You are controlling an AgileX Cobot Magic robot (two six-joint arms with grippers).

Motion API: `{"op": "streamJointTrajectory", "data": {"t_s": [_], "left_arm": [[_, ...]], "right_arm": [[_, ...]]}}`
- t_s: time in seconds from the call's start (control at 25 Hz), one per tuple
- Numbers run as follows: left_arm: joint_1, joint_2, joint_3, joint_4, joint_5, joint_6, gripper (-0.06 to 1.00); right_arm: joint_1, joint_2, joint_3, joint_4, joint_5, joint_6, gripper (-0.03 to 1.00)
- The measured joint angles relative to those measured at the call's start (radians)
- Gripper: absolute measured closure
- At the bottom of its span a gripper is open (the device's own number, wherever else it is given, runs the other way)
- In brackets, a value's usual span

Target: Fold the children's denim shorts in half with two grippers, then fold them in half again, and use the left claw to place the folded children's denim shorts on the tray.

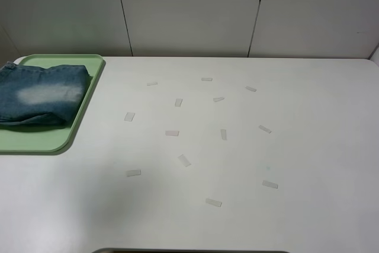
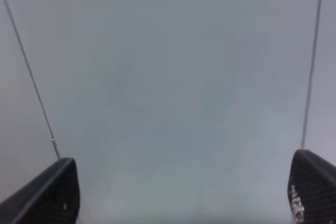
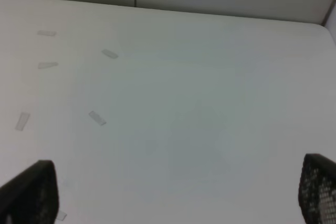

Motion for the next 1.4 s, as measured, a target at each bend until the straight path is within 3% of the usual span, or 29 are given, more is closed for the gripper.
{"op": "streamJointTrajectory", "data": {"t_s": [0.08,0.28,0.44,0.56,0.68,0.96,1.4], "left_arm": [[0.000,-0.083,0.064,-0.213,0.009,0.198,0.15],[0.000,-0.333,0.208,-0.832,0.070,0.871,0.15],[0.000,-0.527,0.228,-1.148,0.278,1.261,0.15],[0.000,-0.633,0.229,-1.318,0.458,1.445,0.15],[0.000,-0.712,0.230,-1.404,0.630,1.525,0.15],[-0.041,-0.850,0.232,-1.544,0.936,1.545,0.15],[-0.141,-0.943,0.233,-1.565,1.277,1.533,0.15]], "right_arm": [[0.000,0.000,0.000,0.000,0.000,0.000,0.27],[0.000,0.000,0.000,0.000,0.000,0.000,0.27],[0.000,0.000,0.000,0.000,0.000,0.000,0.27],[0.000,0.000,0.000,0.000,0.000,0.000,0.27],[0.000,0.000,0.000,0.000,0.000,0.000,0.27],[0.000,0.000,0.000,0.000,0.000,0.000,0.27],[0.000,0.000,0.000,0.000,0.000,0.000,0.27]]}}
